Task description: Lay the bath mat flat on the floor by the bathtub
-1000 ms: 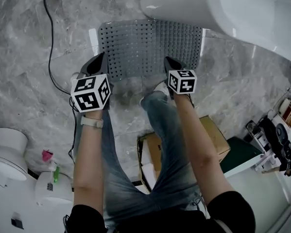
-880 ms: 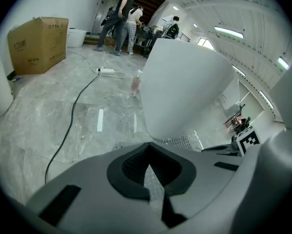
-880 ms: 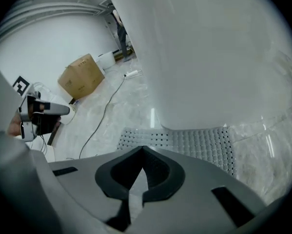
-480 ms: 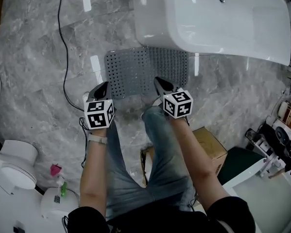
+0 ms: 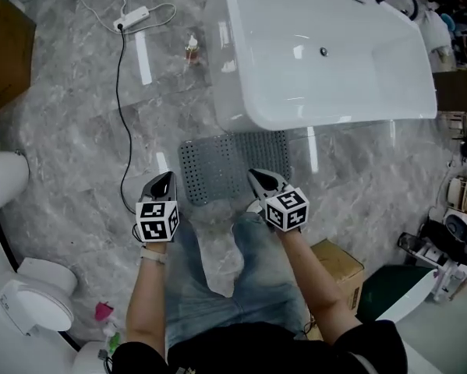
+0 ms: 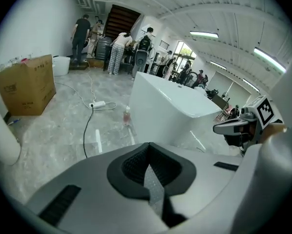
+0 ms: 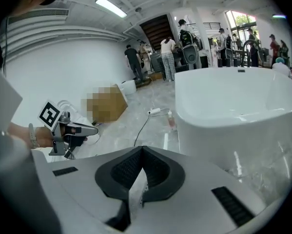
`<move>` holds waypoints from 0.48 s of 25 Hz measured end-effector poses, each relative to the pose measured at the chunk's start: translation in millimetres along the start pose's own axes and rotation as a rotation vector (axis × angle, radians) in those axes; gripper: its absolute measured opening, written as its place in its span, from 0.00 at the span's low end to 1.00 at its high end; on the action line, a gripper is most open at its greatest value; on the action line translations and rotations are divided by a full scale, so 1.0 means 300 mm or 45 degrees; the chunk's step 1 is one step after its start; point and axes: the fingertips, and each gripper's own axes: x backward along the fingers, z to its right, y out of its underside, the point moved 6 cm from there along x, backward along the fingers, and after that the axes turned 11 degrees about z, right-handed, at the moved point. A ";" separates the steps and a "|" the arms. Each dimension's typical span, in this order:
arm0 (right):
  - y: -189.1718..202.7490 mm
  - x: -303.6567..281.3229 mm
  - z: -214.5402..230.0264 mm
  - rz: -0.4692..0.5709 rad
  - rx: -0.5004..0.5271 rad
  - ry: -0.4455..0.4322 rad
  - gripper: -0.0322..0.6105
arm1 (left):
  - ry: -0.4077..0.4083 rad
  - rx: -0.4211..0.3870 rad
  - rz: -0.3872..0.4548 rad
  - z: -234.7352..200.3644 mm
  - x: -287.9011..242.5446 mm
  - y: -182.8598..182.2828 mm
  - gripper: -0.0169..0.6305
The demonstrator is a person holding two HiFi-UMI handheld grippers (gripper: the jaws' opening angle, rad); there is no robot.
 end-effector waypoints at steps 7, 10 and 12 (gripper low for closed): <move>-0.265 0.166 -0.125 0.119 0.054 -0.019 0.09 | -0.004 -0.014 0.103 0.060 0.205 -0.249 0.05; -0.380 0.253 -0.168 0.169 0.086 -0.020 0.09 | 0.031 -0.044 0.150 0.122 0.275 -0.363 0.05; -0.457 0.322 -0.194 0.207 0.109 -0.012 0.09 | 0.058 -0.071 0.182 0.168 0.319 -0.439 0.05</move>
